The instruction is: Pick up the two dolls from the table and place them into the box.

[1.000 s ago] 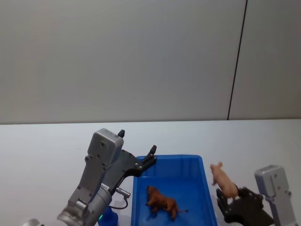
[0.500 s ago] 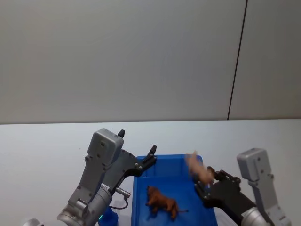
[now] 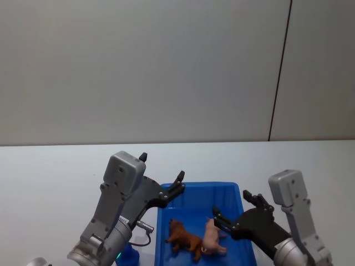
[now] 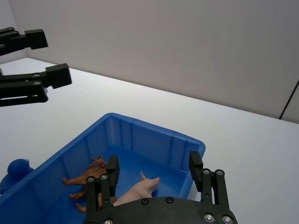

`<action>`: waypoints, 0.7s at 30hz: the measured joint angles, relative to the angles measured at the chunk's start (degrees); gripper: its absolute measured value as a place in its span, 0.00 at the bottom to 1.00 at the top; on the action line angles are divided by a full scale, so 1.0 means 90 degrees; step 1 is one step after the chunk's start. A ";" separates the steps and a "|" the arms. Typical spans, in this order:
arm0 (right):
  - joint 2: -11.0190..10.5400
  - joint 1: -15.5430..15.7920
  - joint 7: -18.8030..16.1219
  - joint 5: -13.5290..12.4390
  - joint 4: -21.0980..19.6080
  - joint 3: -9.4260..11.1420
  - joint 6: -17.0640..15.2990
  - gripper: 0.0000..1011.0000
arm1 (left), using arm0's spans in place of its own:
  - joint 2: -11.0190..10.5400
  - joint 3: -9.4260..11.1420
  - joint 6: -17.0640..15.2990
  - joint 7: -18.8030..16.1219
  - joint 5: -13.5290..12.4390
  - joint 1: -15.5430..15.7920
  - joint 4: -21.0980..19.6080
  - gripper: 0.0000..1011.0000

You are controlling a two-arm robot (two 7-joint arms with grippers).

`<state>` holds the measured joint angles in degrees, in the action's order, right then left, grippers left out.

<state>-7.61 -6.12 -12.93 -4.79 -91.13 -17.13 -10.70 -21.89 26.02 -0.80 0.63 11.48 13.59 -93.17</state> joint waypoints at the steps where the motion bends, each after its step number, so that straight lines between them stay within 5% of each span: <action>1: 0.0000 0.0000 0.0043 0.0000 0.0003 0.0009 0.0022 0.87 | 0.0000 0.0000 0.0000 0.0000 0.0000 0.0000 0.0000 0.99; 5: -0.0017 0.0042 0.0204 -0.0014 -0.0024 0.0039 0.0082 0.99 | 0.0000 0.0000 0.0000 0.0000 0.0000 0.0000 0.0000 0.99; 21: -0.0324 0.0580 0.1131 -0.0326 -0.0535 0.0288 0.0221 0.99 | 0.0000 0.0000 0.0000 0.0000 0.0000 0.0000 0.0000 0.99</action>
<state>-10.53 -0.90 -2.75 -7.73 -95.94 -14.54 -8.71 -21.89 26.03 -0.80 0.62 11.48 13.59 -93.17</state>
